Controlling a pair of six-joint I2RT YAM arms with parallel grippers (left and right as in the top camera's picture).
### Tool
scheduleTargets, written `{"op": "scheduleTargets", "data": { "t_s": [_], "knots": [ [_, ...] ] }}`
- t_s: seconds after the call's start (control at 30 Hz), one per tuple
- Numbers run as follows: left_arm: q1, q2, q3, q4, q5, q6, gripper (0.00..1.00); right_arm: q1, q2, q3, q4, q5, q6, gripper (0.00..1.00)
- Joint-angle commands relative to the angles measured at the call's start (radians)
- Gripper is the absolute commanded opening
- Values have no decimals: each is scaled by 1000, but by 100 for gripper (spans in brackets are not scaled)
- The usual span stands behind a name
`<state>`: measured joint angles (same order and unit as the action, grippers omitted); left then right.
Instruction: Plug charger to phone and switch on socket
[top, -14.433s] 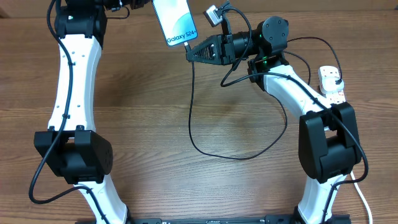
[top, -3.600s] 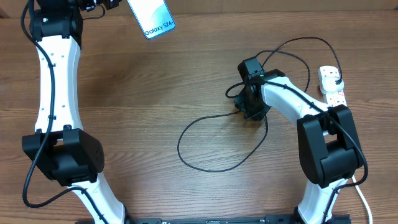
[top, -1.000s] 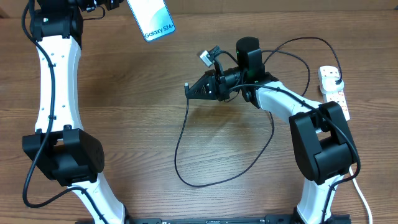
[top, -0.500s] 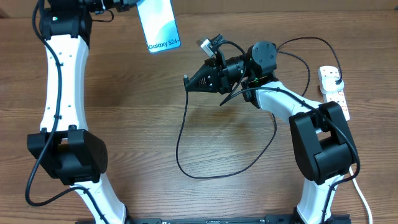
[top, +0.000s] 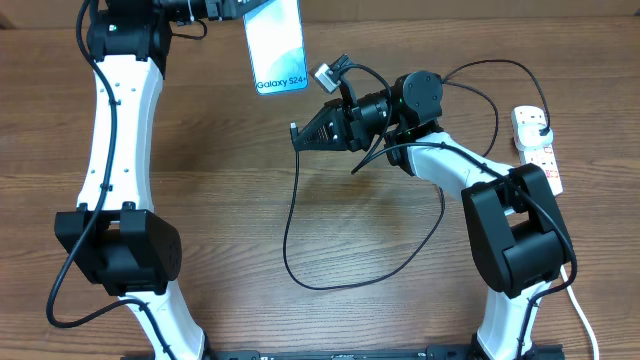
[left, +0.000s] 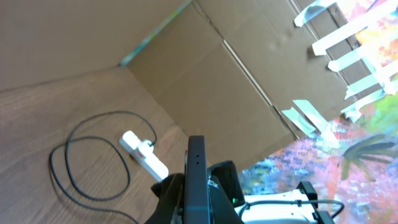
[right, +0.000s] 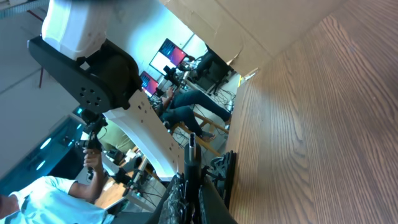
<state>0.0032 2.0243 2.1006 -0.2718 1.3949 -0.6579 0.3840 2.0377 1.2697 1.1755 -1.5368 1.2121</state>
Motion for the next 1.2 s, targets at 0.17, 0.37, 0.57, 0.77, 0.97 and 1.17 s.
{"op": "scheduleTargets", "data": {
  "t_s": [0.17,0.37,0.57,0.77,0.97,1.17],
  "knots": [
    [-4,18,10,-134,-23,101,4,2,1,18,58,-27,71,4],
    [-8,19,10,-152,-14,101,4,2,1,22,58,-8,71,4],
    [-31,19,10,-185,-19,113,4,1,1,22,58,-2,71,4],
    [-55,19,10,-219,-19,143,4,1,1,22,58,5,71,4],
    [-58,20,10,-268,-19,187,4,-5,1,22,58,10,71,4],
    [-56,20,10,-271,-19,192,4,-13,1,22,58,31,71,4]
  ]
}}
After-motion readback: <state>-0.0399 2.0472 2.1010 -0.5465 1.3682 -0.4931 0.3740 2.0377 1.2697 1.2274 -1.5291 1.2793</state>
